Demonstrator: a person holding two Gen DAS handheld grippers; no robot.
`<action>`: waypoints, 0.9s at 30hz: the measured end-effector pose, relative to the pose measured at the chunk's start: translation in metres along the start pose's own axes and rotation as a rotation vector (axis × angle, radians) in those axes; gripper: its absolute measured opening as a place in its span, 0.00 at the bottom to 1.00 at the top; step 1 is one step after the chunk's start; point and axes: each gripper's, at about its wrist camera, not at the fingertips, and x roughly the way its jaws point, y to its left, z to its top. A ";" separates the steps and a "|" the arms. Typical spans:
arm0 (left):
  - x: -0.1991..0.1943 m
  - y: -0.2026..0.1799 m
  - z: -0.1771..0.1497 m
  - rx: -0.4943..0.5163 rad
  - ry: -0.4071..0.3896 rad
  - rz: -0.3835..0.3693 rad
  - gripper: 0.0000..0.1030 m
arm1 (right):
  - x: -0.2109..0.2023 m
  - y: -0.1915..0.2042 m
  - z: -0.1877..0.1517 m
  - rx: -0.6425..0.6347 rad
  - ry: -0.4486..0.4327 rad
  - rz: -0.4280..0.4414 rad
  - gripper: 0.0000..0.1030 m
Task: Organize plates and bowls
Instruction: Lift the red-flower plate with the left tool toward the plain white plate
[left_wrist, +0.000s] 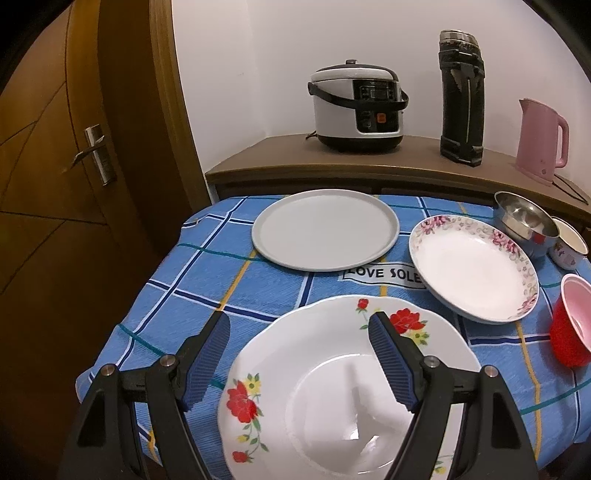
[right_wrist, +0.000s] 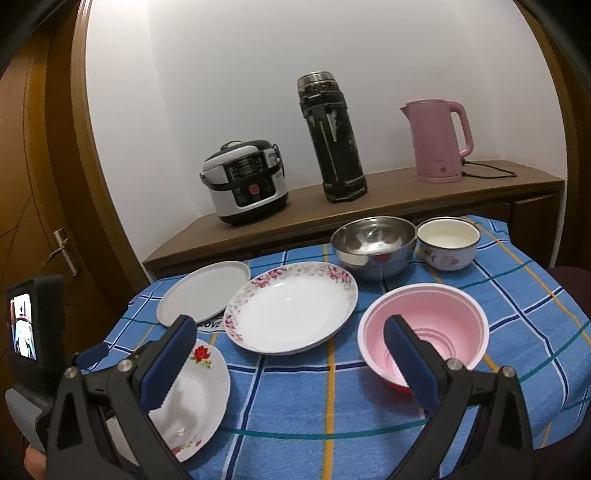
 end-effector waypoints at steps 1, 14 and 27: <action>0.000 0.001 0.000 0.000 0.000 0.000 0.77 | 0.000 0.001 0.000 -0.002 0.003 0.008 1.00; 0.001 0.040 -0.008 -0.022 0.018 -0.029 0.77 | 0.013 0.010 -0.014 -0.056 0.053 0.094 1.00; 0.007 0.077 -0.032 -0.074 0.087 -0.148 0.77 | 0.052 0.015 -0.044 -0.098 0.254 0.213 0.63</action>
